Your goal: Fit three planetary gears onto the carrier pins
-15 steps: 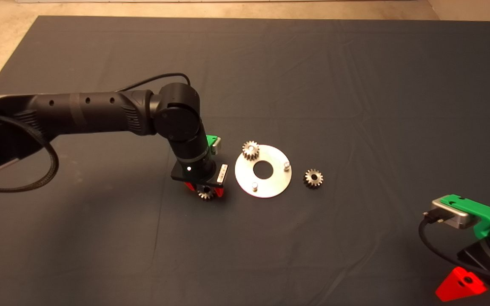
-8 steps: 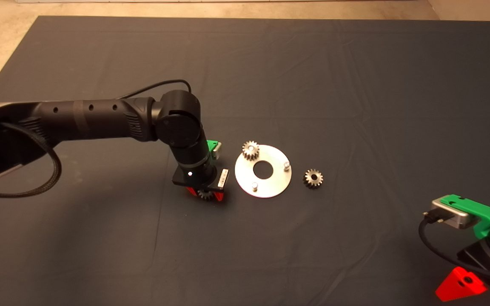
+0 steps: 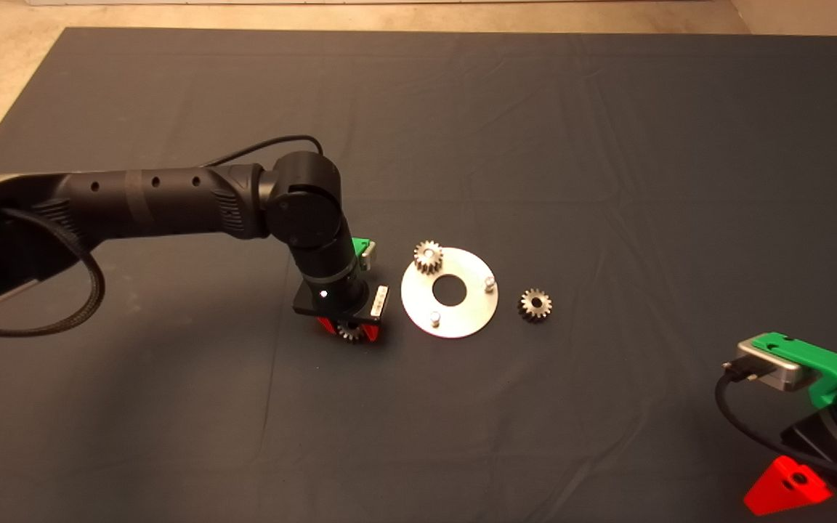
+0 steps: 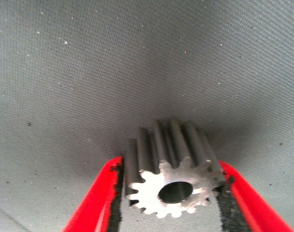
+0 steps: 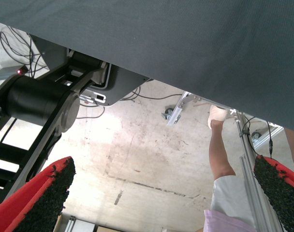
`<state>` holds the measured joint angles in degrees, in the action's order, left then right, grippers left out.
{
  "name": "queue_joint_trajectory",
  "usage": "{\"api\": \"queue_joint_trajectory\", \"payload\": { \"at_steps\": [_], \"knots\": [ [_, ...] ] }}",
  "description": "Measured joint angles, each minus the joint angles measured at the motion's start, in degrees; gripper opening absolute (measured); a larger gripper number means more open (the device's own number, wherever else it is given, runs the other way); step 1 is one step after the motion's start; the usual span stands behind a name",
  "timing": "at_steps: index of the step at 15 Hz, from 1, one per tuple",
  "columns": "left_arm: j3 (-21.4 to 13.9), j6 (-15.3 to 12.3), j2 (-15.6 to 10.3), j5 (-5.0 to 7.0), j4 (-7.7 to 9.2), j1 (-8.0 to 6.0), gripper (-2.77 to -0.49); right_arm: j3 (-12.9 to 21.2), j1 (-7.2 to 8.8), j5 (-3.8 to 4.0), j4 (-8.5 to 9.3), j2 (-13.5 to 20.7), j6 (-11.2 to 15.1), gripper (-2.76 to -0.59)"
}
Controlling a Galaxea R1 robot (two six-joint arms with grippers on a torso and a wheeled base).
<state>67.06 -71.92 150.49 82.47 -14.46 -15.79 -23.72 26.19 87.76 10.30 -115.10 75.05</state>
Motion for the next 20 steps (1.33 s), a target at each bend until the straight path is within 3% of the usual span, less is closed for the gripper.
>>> {"api": "queue_joint_trajectory", "payload": {
  "at_steps": [8,12,14,20],
  "knots": [
    [0.4,0.5,0.0,0.05,0.11,-0.09,-2.22,0.0,0.0,-0.02,0.0,0.0,0.0,-0.61],
    [0.5,0.6,0.8,0.71,0.1,-0.11,-2.28,0.0,0.0,0.0,0.0,0.0,0.0,-0.61],
    [1.0,0.7,2.2,2.28,-0.04,-0.15,-2.28,0.0,0.0,-0.05,0.0,0.0,0.0,-0.61],
    [1.0,0.7,2.8,1.95,-0.15,-0.2,-2.3,0.0,0.0,-0.02,0.0,0.0,0.0,-0.61]
  ]
}}
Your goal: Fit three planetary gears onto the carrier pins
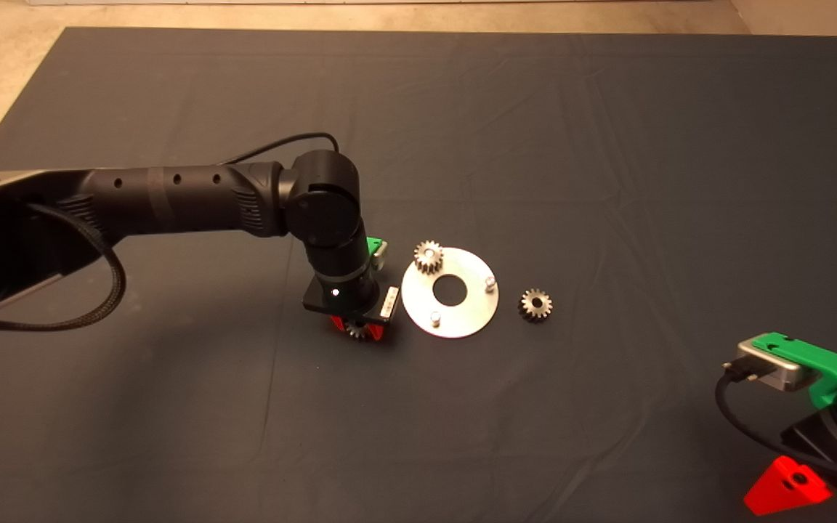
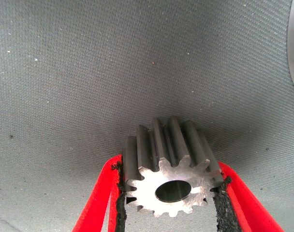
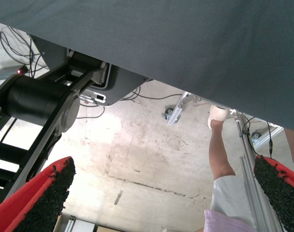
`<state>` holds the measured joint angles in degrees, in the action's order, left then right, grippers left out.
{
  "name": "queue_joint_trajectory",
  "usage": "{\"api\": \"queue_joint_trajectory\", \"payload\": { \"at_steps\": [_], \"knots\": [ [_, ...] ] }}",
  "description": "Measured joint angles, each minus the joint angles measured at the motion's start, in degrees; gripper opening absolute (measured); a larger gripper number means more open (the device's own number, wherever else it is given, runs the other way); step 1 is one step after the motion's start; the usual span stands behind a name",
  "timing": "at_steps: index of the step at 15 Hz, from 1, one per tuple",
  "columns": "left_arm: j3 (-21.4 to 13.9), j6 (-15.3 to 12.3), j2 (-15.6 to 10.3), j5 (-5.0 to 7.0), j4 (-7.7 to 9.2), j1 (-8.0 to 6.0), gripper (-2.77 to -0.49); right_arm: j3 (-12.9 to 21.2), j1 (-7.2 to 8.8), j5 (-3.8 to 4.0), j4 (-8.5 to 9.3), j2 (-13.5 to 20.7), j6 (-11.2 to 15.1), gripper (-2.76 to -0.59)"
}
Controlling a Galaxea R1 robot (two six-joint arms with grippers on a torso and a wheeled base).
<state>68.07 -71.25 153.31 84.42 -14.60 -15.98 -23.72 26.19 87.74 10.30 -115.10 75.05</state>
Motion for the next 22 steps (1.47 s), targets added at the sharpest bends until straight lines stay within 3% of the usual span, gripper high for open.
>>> {"api": "queue_joint_trajectory", "payload": {
  "at_steps": [2,6,8,10,12,19,22],
  "knots": [
    [-0.5,0.0,0.2,-0.46,0.33,-0.74,-2.3,0.0,0.0,0.05,0.0,0.0,0.0,-0.61],
    [-1.0,0.0,3.8,-0.41,2.06,-5.21,-2.3,0.0,0.0,0.0,0.0,0.0,0.0,-0.61],
    [-1.1,0.0,5.8,-0.4,3.52,-6.6,-2.3,0.0,0.0,0.02,0.0,0.0,0.0,-0.61],
    [-1.1,0.0,7.1,0.36,4.88,-6.75,-2.3,0.0,0.0,0.0,0.0,0.0,0.0,-0.61],
    [-0.4,-0.4,8.3,3.09,5.16,-6.78,-2.3,0.0,0.0,-0.01,0.0,0.0,0.0,-0.61],
    [0.7,-4.2,10.4,3.04,5.21,-6.78,-2.31,0.0,0.0,0.05,0.0,0.0,0.0,-0.61],
    [1.2,-4.6,11.3,3.01,5.27,-6.75,-2.31,0.0,0.0,0.07,0.0,0.0,0.0,-0.61]
  ]
}}
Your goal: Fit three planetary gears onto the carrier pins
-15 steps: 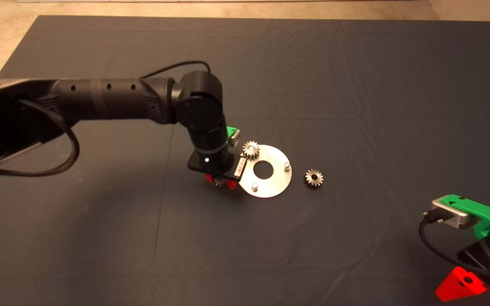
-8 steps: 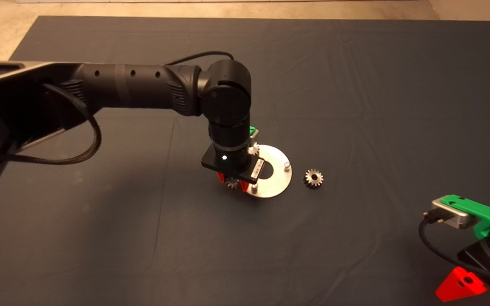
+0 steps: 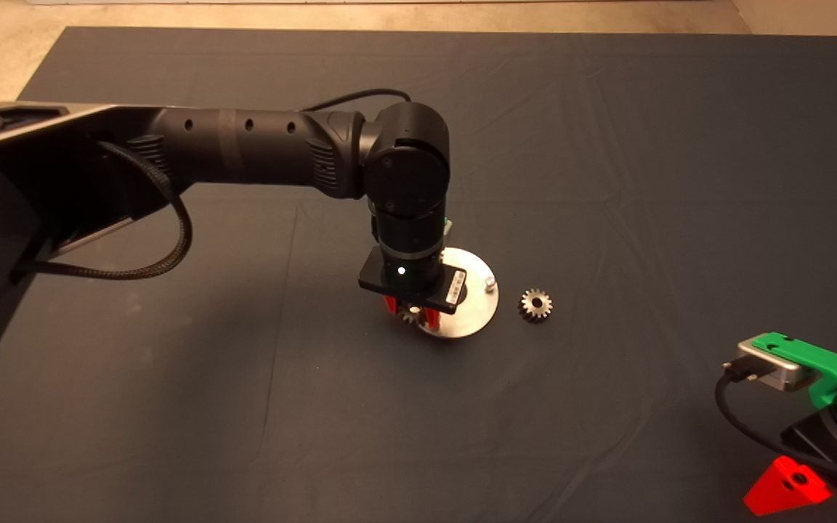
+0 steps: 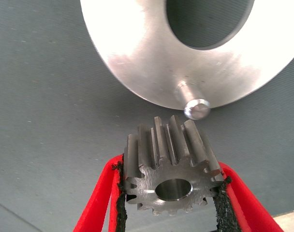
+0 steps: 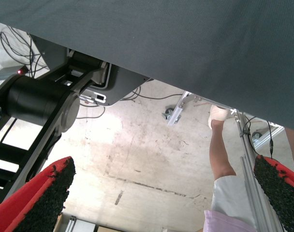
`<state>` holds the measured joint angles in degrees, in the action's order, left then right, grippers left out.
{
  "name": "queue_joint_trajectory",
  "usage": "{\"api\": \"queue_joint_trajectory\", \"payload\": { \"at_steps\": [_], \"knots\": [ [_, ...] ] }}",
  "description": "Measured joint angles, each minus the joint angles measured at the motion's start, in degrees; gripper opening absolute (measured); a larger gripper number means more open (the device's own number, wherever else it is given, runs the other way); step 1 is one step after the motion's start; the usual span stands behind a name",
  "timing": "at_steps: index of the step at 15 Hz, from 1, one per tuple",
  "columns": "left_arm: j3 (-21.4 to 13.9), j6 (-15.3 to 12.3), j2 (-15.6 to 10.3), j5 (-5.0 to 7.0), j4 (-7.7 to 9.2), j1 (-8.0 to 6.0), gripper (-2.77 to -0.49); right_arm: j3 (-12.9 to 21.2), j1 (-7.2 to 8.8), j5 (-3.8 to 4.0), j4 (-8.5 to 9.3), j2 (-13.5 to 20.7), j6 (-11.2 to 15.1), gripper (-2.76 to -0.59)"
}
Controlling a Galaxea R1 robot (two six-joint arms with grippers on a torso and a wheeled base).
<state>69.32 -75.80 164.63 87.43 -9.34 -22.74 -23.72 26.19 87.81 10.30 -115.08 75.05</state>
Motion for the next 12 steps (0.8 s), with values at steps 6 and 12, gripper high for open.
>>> {"api": "queue_joint_trajectory", "payload": {
  "at_steps": [6,12],
  "knots": [
    [3.2,-0.5,1.9,0.02,-0.05,0.02,-2.31,0.0,0.0,-0.02,0.0,0.0,0.0,-0.61],
    [4.8,-3.9,2.7,0.0,-0.13,0.48,-2.31,0.0,0.0,0.0,0.0,0.0,0.0,-0.61]
  ]
}}
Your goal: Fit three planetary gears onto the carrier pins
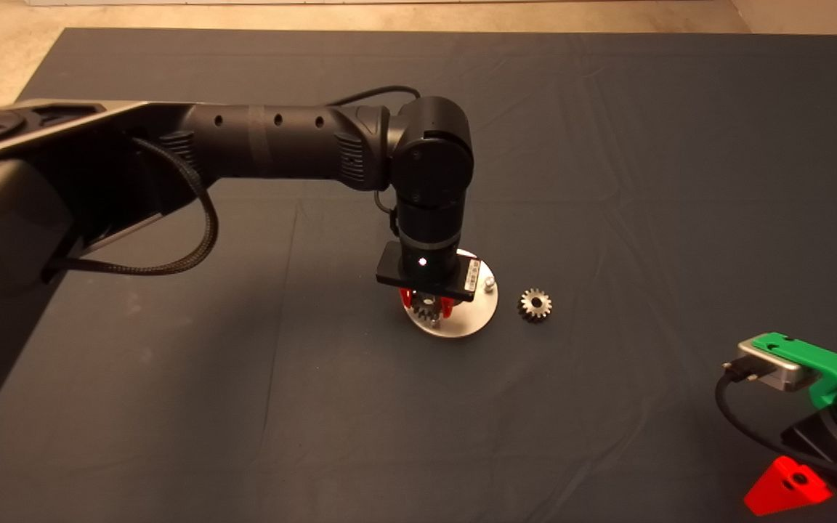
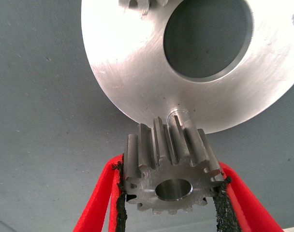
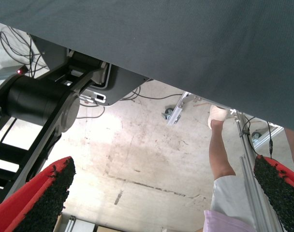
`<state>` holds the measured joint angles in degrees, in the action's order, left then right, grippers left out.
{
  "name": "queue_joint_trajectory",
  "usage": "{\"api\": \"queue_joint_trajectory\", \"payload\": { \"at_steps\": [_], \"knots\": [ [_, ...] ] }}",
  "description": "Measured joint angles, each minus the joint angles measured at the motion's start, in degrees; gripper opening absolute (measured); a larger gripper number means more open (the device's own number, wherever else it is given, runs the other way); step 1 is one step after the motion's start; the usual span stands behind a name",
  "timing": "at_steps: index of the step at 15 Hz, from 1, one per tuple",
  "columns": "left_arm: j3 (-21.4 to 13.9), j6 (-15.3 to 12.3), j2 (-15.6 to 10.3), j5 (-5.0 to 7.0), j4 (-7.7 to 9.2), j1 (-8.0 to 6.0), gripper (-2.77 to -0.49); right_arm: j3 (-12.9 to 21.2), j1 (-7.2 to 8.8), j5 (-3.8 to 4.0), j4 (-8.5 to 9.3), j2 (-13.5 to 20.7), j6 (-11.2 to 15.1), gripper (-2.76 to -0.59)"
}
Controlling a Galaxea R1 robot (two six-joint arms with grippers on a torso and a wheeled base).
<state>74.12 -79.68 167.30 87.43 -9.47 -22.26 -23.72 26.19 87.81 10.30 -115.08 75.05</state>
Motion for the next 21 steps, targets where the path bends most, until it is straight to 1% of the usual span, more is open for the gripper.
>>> {"api": "queue_joint_trajectory", "payload": {
  "at_steps": [2,11,12,13,16,18,21],
  "knots": [
    [0.0,-0.3,0.0,-0.02,0.02,0.96,-2.31,0.0,0.0,0.0,0.0,0.0,0.0,-0.61],
    [0.0,-0.4,0.0,-0.09,0.0,0.99,-2.31,0.0,0.0,0.01,0.0,0.0,0.0,-0.61],
    [0.0,-0.4,0.0,-0.75,0.0,1.01,-2.31,0.0,0.0,0.01,0.0,0.0,0.0,-0.61],
    [0.0,-0.4,0.2,-1.1,-0.02,1.01,-2.31,0.0,0.0,0.01,0.0,0.0,0.0,-0.61],
    [0.0,-0.4,0.4,-1.63,0.0,1.15,-2.31,0.0,0.0,0.04,0.0,0.0,0.0,-0.61],
    [0.0,-0.4,0.3,-2.56,-0.11,1.15,-2.32,0.0,0.0,0.01,0.0,0.0,0.0,-0.61],
    [0.0,-0.4,0.4,-2.82,-0.2,1.15,-2.32,0.0,0.0,0.04,0.0,0.0,0.0,-0.61]
  ]
}}
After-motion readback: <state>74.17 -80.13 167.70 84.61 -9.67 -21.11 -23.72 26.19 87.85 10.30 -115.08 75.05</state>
